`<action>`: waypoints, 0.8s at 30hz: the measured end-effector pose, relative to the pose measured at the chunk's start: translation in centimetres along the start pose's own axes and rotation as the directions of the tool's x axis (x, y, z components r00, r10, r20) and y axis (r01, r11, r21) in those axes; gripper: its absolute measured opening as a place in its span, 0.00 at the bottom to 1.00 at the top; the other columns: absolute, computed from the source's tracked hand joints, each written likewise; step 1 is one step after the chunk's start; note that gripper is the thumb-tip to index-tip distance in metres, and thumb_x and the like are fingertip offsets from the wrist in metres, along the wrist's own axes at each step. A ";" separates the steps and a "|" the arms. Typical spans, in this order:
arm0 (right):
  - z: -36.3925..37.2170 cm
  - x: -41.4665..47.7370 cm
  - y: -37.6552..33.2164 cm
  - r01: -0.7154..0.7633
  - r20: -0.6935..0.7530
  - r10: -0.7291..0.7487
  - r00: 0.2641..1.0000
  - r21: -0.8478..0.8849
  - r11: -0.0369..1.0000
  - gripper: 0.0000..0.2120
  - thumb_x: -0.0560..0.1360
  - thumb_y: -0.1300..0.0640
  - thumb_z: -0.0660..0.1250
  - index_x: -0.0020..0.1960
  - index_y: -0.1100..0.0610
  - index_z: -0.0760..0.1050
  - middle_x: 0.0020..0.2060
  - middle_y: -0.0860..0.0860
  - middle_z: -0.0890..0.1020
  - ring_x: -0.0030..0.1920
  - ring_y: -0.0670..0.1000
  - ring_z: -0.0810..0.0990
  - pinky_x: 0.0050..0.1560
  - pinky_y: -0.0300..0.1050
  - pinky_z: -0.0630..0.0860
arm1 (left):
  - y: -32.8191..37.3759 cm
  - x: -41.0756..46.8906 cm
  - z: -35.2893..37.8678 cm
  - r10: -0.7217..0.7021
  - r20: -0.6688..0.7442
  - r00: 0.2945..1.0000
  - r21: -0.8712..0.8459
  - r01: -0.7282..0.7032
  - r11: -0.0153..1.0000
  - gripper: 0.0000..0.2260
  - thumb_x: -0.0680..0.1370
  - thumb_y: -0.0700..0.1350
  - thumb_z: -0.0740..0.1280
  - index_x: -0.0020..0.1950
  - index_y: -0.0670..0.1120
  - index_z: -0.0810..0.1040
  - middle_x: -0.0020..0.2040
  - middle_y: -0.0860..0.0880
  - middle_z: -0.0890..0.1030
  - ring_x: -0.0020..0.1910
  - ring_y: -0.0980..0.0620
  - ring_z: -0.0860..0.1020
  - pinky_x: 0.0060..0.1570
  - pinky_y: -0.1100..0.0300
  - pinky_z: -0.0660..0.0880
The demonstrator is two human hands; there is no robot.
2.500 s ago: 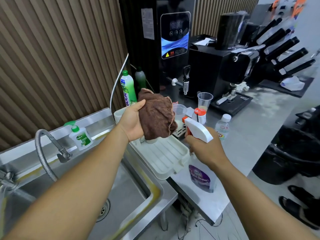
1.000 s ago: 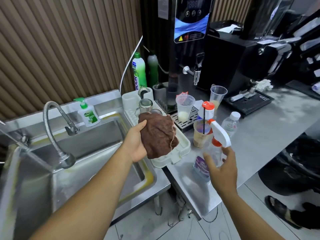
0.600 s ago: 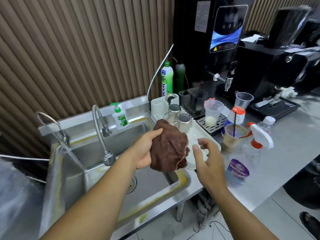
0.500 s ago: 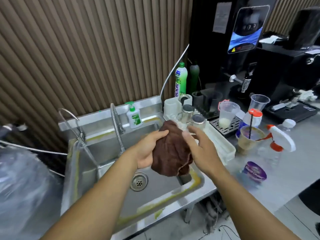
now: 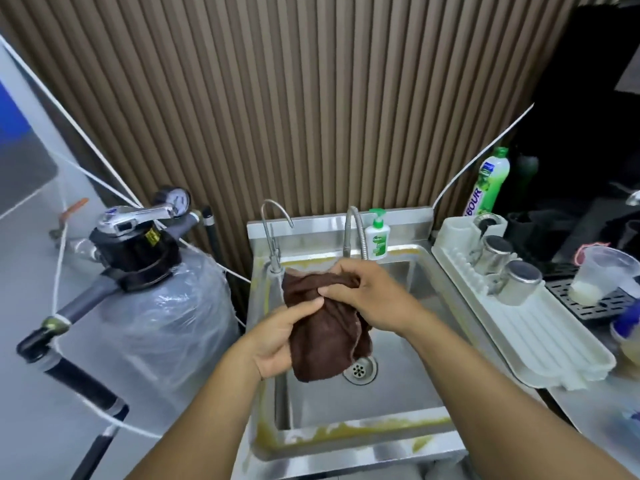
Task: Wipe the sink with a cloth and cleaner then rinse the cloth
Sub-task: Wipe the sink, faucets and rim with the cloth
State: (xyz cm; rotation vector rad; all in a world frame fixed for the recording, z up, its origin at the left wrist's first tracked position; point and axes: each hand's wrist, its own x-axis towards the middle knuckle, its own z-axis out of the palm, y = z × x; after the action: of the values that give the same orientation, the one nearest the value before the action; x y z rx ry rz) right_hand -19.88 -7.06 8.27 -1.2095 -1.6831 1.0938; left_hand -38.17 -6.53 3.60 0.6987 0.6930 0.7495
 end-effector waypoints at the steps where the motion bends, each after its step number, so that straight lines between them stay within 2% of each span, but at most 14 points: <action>1: 0.8 0.6 0.0 -0.004 0.014 0.004 1.000 -0.002 1.000 0.08 0.76 0.59 0.73 0.39 0.54 0.77 0.33 0.45 0.78 0.36 0.43 0.77 0.39 0.39 0.73 | 0.0 -0.5 -0.6 0.009 -0.008 1.000 -0.020 -0.009 1.000 0.13 0.78 0.41 0.69 0.61 0.39 0.83 0.65 0.35 0.79 0.61 0.40 0.81 0.59 0.48 0.80; 4: 2.5 2.2 0.6 -0.062 -0.050 0.066 0.997 0.083 0.995 0.05 0.76 0.53 0.73 0.42 0.52 0.81 0.36 0.44 0.82 0.40 0.43 0.79 0.45 0.41 0.75 | 0.2 -1.2 -2.0 0.038 -0.046 0.998 -0.063 -0.041 0.997 0.14 0.79 0.41 0.65 0.61 0.38 0.83 0.63 0.36 0.81 0.61 0.40 0.81 0.58 0.48 0.80; 6: 3.2 3.1 1.1 -0.132 -0.119 0.153 0.981 0.167 0.977 0.08 0.77 0.48 0.71 0.48 0.52 0.82 0.42 0.45 0.85 0.43 0.42 0.81 0.48 0.40 0.75 | 0.3 -1.2 -3.3 0.047 -0.073 0.996 -0.085 -0.053 0.995 0.18 0.80 0.42 0.66 0.67 0.36 0.78 0.65 0.34 0.79 0.64 0.38 0.79 0.62 0.45 0.77; 8: 3.6 4.0 2.0 -0.196 -0.158 0.225 0.961 0.179 0.964 0.13 0.77 0.43 0.69 0.55 0.50 0.82 0.51 0.47 0.84 0.51 0.43 0.80 0.51 0.39 0.74 | 0.4 -0.8 -4.0 0.052 -0.091 0.995 -0.133 -0.064 0.989 0.21 0.81 0.45 0.65 0.71 0.36 0.74 0.68 0.34 0.77 0.68 0.37 0.76 0.68 0.43 0.72; 11: 3.4 5.2 4.0 -0.303 -0.182 0.325 0.928 0.136 0.943 0.29 0.77 0.37 0.65 0.73 0.49 0.70 0.70 0.47 0.74 0.67 0.49 0.74 0.62 0.46 0.71 | 0.4 0.3 -4.5 0.062 -0.171 0.983 -0.220 -0.100 0.970 0.19 0.83 0.48 0.61 0.70 0.38 0.75 0.67 0.37 0.79 0.66 0.40 0.78 0.68 0.44 0.72; 12: 3.2 5.4 4.5 -0.329 -0.180 0.352 0.918 0.145 0.933 0.35 0.76 0.34 0.64 0.77 0.49 0.65 0.74 0.48 0.70 0.66 0.49 0.74 0.62 0.48 0.72 | 0.4 0.8 -4.4 0.063 -0.197 0.978 -0.245 -0.111 0.963 0.20 0.84 0.49 0.60 0.70 0.38 0.75 0.67 0.37 0.79 0.66 0.40 0.78 0.69 0.45 0.70; 13: 2.8 5.5 4.9 -0.356 -0.185 0.380 0.906 0.151 0.922 0.40 0.73 0.31 0.63 0.79 0.48 0.60 0.76 0.48 0.68 0.59 0.48 0.76 0.55 0.47 0.74 | 0.3 1.5 -4.5 0.066 -0.213 0.975 -0.268 -0.123 0.955 0.20 0.84 0.49 0.60 0.71 0.38 0.75 0.67 0.38 0.79 0.66 0.41 0.78 0.72 0.45 0.68; 14: 2.2 5.6 5.3 -0.377 -0.195 0.400 0.895 0.147 0.915 0.43 0.72 0.29 0.62 0.80 0.47 0.57 0.77 0.48 0.66 0.53 0.46 0.76 0.48 0.45 0.73 | 0.3 2.3 -4.2 0.065 -0.228 0.971 -0.293 -0.132 0.947 0.20 0.84 0.50 0.60 0.71 0.39 0.75 0.67 0.38 0.79 0.67 0.41 0.78 0.73 0.45 0.66; 15: 1.6 5.6 5.8 -0.388 -0.205 0.410 0.888 0.141 0.911 0.43 0.72 0.29 0.61 0.81 0.48 0.55 0.78 0.49 0.64 0.53 0.47 0.76 0.48 0.44 0.72 | 0.2 3.2 -4.1 0.065 -0.248 0.967 -0.314 -0.144 0.938 0.21 0.84 0.51 0.60 0.71 0.39 0.75 0.67 0.39 0.79 0.67 0.41 0.77 0.74 0.46 0.65; 16: 0.9 5.8 6.4 -0.399 -0.213 0.422 0.882 0.142 0.906 0.41 0.76 0.32 0.61 0.81 0.49 0.52 0.79 0.49 0.62 0.62 0.51 0.76 0.54 0.46 0.71 | 0.2 4.1 -3.7 0.065 -0.264 0.962 -0.334 -0.155 0.930 0.21 0.84 0.51 0.59 0.70 0.38 0.76 0.67 0.39 0.79 0.67 0.42 0.77 0.74 0.46 0.65; 17: 0.2 5.9 7.1 -0.404 -0.206 0.427 0.880 0.146 0.903 0.39 0.78 0.35 0.60 0.82 0.50 0.51 0.79 0.49 0.61 0.71 0.54 0.70 0.59 0.48 0.69 | 0.2 5.1 -3.4 0.064 -0.281 0.958 -0.351 -0.165 0.922 0.21 0.85 0.52 0.59 0.68 0.38 0.77 0.66 0.39 0.79 0.67 0.42 0.78 0.74 0.47 0.65; 20: -2.1 6.2 9.6 -0.415 -0.204 0.428 0.881 0.105 0.904 0.37 0.80 0.36 0.58 0.82 0.51 0.53 0.80 0.50 0.60 0.78 0.55 0.61 0.71 0.52 0.63 | 0.0 8.1 -2.4 0.058 -0.337 0.940 -0.381 -0.192 0.905 0.22 0.85 0.54 0.58 0.67 0.39 0.78 0.65 0.41 0.81 0.67 0.43 0.77 0.73 0.47 0.66; 22: -4.1 6.1 10.8 -0.412 -0.264 0.412 0.872 0.062 0.909 0.36 0.80 0.35 0.58 0.81 0.52 0.56 0.79 0.50 0.62 0.77 0.55 0.63 0.74 0.54 0.62 | -0.5 10.5 -2.3 0.050 -0.369 0.928 -0.388 -0.203 0.899 0.22 0.85 0.54 0.58 0.68 0.39 0.78 0.65 0.41 0.81 0.67 0.42 0.77 0.74 0.47 0.66; 24: -6.9 6.1 12.0 -0.419 -0.319 0.390 0.864 -0.025 0.908 0.37 0.76 0.30 0.56 0.77 0.51 0.64 0.75 0.51 0.70 0.72 0.56 0.70 0.72 0.56 0.67 | -0.7 12.7 -1.9 0.038 -0.398 0.916 -0.412 -0.216 0.885 0.22 0.85 0.54 0.58 0.68 0.39 0.78 0.64 0.40 0.81 0.66 0.42 0.78 0.74 0.46 0.66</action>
State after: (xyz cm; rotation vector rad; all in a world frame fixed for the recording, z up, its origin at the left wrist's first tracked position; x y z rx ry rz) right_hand -11.44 2.31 -0.13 -1.7546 -1.2805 1.0068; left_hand -32.44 3.66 -1.85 0.1694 0.7904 1.1448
